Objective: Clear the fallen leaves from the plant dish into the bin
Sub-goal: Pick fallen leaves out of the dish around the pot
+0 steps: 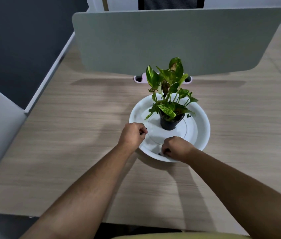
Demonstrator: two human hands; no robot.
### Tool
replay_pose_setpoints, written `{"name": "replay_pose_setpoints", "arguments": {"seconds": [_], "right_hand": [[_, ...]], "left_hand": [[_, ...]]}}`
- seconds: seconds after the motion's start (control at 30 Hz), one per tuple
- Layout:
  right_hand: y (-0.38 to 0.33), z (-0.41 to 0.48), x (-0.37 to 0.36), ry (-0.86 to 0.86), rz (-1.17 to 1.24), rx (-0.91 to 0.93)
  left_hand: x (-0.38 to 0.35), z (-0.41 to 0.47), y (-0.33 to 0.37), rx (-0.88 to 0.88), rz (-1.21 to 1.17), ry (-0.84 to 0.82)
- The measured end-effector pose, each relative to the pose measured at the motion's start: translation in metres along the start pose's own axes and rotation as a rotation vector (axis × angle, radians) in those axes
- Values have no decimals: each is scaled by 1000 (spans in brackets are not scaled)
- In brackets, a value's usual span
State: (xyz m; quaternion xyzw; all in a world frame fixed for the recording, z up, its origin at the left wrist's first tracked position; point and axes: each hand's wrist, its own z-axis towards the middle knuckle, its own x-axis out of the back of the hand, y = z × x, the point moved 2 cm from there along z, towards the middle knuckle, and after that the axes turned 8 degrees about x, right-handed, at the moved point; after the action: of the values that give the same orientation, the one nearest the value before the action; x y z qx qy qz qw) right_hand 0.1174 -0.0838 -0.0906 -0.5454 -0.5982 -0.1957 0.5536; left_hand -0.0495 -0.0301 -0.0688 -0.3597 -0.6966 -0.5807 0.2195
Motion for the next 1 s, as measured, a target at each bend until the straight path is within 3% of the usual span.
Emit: {"name": "replay_pose_setpoints", "arguments": {"seconds": [0.3,0.53,0.87,1.0], "right_hand": [[13,-3,15,192,178,-126],[-9,8,3,-32,142,11],[-8,9,5,-37,65,49],[-3,7,5,10,109,-14]], "left_hand": [[-1,0,0,-12,1,3],[-1,1,4,-31,7,-6],[1,2,-2,-17,2,13],[0,2,-2,-11,-1,8]]}}
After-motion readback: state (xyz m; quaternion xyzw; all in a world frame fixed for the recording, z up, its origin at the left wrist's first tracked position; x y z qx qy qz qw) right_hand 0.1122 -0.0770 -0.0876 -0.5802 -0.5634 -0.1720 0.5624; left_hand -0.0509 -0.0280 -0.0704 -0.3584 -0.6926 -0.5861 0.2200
